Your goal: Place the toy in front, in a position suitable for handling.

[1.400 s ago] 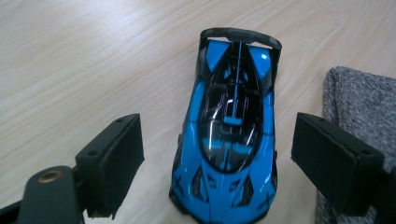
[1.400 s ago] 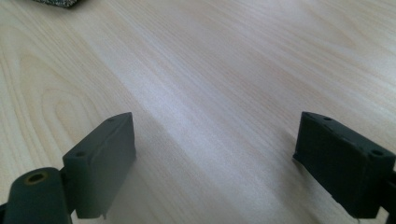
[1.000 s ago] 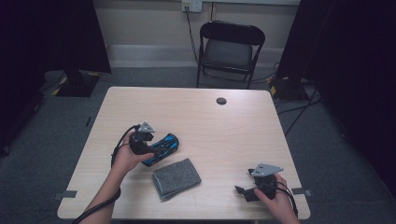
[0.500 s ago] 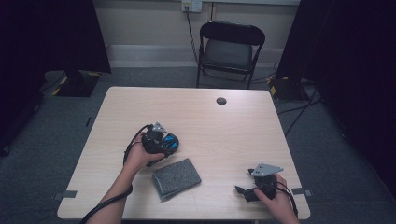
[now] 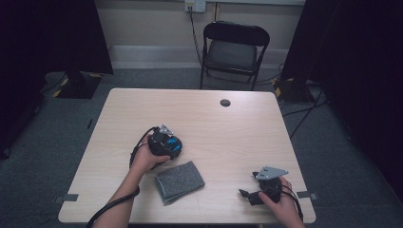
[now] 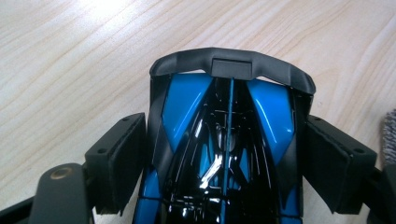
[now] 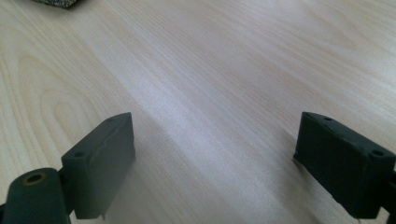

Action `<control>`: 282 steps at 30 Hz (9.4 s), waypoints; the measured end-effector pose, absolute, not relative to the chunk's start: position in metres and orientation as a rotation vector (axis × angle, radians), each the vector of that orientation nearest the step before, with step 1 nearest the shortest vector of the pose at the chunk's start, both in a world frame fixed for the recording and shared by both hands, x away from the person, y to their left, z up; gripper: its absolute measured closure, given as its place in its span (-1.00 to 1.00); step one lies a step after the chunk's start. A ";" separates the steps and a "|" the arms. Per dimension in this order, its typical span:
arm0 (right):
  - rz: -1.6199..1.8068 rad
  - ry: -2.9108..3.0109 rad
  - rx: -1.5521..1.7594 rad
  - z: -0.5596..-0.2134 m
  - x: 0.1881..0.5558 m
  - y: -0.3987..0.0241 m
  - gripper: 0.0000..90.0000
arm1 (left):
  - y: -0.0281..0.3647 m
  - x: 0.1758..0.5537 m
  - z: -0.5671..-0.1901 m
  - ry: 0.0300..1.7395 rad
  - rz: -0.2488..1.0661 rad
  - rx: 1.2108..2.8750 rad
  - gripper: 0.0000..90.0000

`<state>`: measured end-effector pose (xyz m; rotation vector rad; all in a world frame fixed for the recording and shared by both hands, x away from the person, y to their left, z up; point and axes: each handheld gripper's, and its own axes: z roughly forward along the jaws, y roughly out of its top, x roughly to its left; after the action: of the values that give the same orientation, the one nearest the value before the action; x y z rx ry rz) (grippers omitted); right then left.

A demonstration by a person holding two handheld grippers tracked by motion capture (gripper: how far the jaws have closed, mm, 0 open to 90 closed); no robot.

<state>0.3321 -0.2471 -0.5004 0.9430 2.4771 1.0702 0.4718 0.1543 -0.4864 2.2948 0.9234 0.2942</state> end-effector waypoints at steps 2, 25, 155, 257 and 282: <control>1.070 2.477 0.943 -0.500 0.332 -0.247 -0.75 | 0.153 0.472 -0.486 0.917 0.303 2.306 -0.54; 1.070 2.477 0.943 -0.500 0.332 -0.247 -0.75 | 0.150 0.474 -0.485 0.899 0.306 2.333 -0.45; 1.072 2.476 0.942 -0.501 0.332 -0.247 -0.75 | 0.073 0.523 -0.483 0.963 0.341 2.190 -0.48; 1.184 2.545 0.858 -0.475 0.331 -0.197 -0.33 | 0.142 0.457 -0.501 0.858 0.374 2.156 -0.43; 1.294 2.696 0.700 -0.465 0.361 -0.099 -0.27 | 0.142 0.458 -0.501 0.861 0.388 2.152 -0.43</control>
<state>0.3611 -0.0988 -0.4650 0.7002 2.6960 1.2941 0.4575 0.1420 -0.5006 2.1515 0.8611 0.3882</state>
